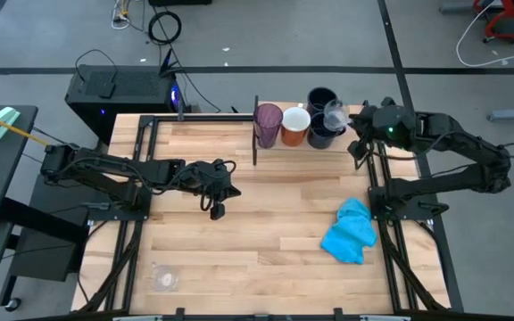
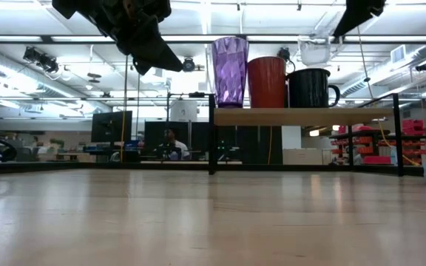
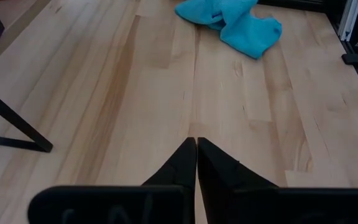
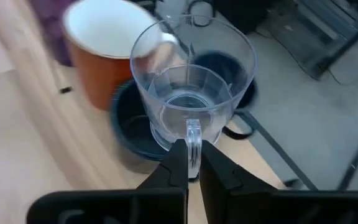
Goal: Stack small to large cups/mugs on shelf
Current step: Put the top transparent mug on the shelf
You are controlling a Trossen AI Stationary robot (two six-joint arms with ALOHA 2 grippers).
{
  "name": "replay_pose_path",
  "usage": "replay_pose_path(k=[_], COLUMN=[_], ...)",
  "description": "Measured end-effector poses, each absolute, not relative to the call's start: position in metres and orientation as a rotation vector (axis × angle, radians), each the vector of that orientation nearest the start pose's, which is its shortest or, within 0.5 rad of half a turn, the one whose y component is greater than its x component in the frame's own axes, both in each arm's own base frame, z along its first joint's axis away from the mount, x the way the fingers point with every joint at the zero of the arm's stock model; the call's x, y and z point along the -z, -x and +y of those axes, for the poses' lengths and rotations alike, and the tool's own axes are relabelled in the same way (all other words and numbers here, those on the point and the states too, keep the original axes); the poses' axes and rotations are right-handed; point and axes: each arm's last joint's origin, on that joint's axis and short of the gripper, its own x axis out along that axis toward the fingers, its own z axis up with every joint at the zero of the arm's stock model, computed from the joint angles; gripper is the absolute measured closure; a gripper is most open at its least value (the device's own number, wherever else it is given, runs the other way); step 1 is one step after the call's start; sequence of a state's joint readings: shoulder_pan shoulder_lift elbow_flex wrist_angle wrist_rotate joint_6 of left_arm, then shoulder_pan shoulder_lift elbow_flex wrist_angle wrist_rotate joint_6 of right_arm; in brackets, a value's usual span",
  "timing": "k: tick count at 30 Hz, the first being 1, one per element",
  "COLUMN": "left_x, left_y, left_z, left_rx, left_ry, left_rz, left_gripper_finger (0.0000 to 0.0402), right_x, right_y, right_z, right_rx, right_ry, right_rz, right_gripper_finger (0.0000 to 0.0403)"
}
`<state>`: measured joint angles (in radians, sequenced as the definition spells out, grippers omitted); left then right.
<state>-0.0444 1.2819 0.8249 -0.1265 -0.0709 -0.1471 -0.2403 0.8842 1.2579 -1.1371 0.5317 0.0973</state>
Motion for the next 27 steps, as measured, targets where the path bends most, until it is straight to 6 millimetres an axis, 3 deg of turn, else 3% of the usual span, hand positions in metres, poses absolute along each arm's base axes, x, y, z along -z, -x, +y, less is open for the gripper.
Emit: replay_pose_path(k=[18, 27], left_x=[-0.249, -0.249], left_y=[-0.271, -0.271], left_z=[-0.01, -0.01], left_rx=[-0.069, -0.069], left_ry=[0.109, 0.112], left_rz=[0.582, 0.581], left_gripper_finger=[0.0383, 0.0378], right_x=[-0.389, -0.37], right_y=[-0.094, -0.088], right_z=[-0.082, -0.102], right_rx=[1.068, 1.083], right_ry=[-0.064, -0.165], right_rz=[0.778, 0.848], right_gripper_finger=[0.038, 0.0381])
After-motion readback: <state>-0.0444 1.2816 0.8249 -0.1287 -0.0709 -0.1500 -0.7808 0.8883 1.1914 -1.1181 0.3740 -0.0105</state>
